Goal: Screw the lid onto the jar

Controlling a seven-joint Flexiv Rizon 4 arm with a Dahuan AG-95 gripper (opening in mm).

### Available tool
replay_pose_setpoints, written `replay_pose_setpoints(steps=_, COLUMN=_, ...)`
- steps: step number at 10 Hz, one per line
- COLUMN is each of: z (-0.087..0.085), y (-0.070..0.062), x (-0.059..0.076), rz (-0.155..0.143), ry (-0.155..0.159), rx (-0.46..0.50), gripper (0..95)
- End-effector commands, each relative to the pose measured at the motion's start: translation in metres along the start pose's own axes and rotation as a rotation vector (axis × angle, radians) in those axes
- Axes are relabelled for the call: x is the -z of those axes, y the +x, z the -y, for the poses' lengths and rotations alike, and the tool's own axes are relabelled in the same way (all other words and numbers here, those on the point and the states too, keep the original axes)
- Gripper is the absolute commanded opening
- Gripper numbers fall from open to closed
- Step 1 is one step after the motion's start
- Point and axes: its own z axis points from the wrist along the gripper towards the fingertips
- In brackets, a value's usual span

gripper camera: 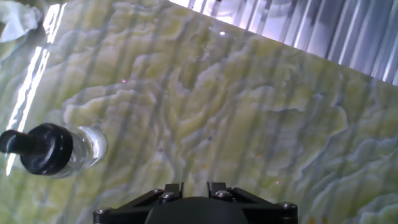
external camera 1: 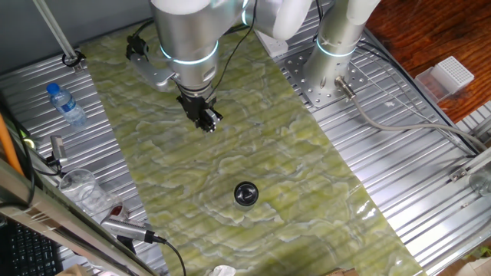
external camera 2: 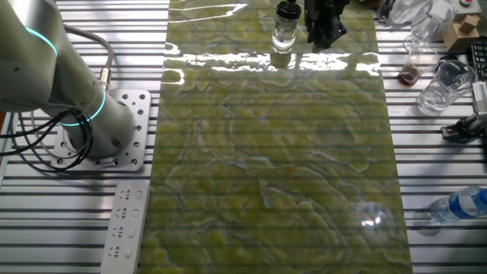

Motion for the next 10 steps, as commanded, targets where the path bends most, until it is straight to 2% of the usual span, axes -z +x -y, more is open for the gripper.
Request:
replay_pose_setpoints(steps=1, z=0.0005, y=0.0009, x=0.0003, rz=-0.003, ry=0.009, rx=0.037, gripper=19.0)
replay_pose_setpoints(steps=4, z=0.0005, y=0.0009, x=0.0003, rz=-0.005, ry=0.022, rx=0.052, gripper=19.0)
replay_pose_setpoints(steps=6, z=0.0005, y=0.0009, x=0.0003, rz=-0.016, ry=0.007, rx=0.04, gripper=19.0)
replay_pose_setpoints(steps=7, z=0.0005, y=0.0017, x=0.0031, rz=-0.032, ry=-0.002, rx=-0.005, gripper=19.0)
replay_pose_setpoints(steps=10, z=-0.0003, y=0.0021, x=0.0093, rz=-0.021, ry=-0.007, rx=-0.022, gripper=19.0)
